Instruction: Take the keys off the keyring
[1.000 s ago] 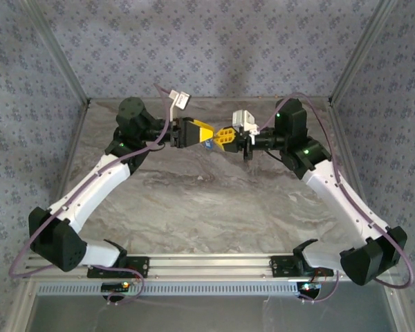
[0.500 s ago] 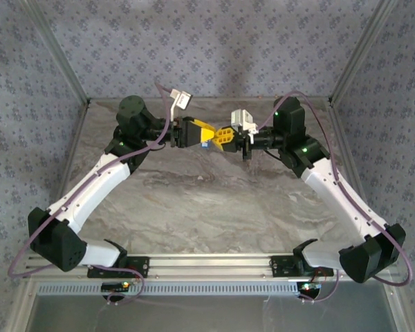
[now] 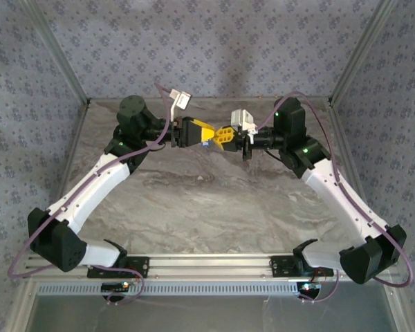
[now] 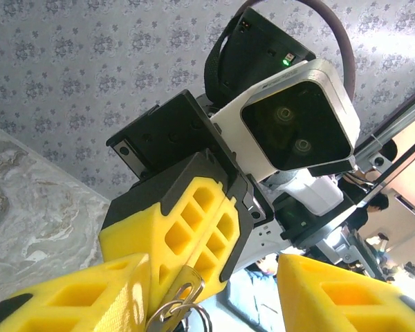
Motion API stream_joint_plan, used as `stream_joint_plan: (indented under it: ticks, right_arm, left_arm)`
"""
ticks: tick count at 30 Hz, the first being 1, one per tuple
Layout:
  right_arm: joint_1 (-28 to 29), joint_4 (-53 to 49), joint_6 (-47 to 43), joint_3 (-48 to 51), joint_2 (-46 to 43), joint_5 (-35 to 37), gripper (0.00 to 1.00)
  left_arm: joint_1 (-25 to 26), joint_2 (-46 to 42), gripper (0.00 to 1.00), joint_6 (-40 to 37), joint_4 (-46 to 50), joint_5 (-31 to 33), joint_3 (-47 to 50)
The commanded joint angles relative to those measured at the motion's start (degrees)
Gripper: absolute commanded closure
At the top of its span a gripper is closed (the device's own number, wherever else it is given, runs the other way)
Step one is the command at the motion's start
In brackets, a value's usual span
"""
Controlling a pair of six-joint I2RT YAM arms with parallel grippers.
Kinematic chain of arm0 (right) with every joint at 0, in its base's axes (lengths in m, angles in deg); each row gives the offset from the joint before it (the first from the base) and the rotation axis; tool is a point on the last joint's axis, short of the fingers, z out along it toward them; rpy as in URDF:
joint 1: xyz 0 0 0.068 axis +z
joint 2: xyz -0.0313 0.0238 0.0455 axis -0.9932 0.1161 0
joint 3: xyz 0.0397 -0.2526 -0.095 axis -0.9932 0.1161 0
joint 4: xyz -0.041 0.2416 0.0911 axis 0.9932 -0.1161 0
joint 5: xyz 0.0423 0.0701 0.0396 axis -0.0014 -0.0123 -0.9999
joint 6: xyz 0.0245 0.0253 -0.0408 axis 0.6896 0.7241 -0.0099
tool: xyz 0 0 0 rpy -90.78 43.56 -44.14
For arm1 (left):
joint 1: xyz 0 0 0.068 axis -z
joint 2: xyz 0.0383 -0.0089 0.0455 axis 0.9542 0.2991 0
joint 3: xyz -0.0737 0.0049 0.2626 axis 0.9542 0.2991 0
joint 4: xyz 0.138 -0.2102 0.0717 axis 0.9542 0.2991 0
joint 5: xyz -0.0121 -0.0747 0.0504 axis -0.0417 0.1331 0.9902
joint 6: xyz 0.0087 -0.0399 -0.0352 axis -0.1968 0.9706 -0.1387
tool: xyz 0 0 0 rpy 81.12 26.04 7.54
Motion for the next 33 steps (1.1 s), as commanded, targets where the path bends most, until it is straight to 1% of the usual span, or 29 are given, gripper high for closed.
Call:
stream_joint_plan:
  ticks: [1, 18, 27, 28, 29, 30, 33]
  right_arm:
    - [-0.72, -0.25, -0.78, 0.39, -0.93, 3.34, 1.0]
    - [-0.46, -1.21, -2.21, 0.84, -1.27, 5.17, 1.0]
    - [0.25, -1.09, -2.45, 0.06, -1.26, 5.62, 1.0]
    - [0.33, -1.08, -2.39, -0.05, -1.38, 5.55, 1.0]
    - [0.41, -1.13, -2.36, -0.01, -1.51, 5.4, 1.0]
    - [0.5, -1.1, -2.36, 0.05, -1.63, 5.08, 1.0]
    - [0.6, -0.73, -1.78, -0.1, -2.18, 3.94, 1.0]
  left_arm:
    - [-0.17, -2.53, 0.49, -0.76, -0.04, -2.15, -1.49]
    - [-1.7, -3.63, 0.5, -0.92, -0.65, -0.84, -0.03]
    - [-1.7, -4.41, 0.5, -3.21, 1.22, -0.17, 0.91]
    - [-1.88, -4.69, 0.48, -3.73, 1.9, 0.11, 1.08]
    - [-2.18, -5.0, 0.43, -4.39, 2.66, 0.75, 1.13]
    - [-2.62, -5.54, 0.35, -5.18, 3.51, 1.68, 1.42]
    - [-3.53, -7.1, 0.24, -7.19, 4.05, 3.35, 2.86]
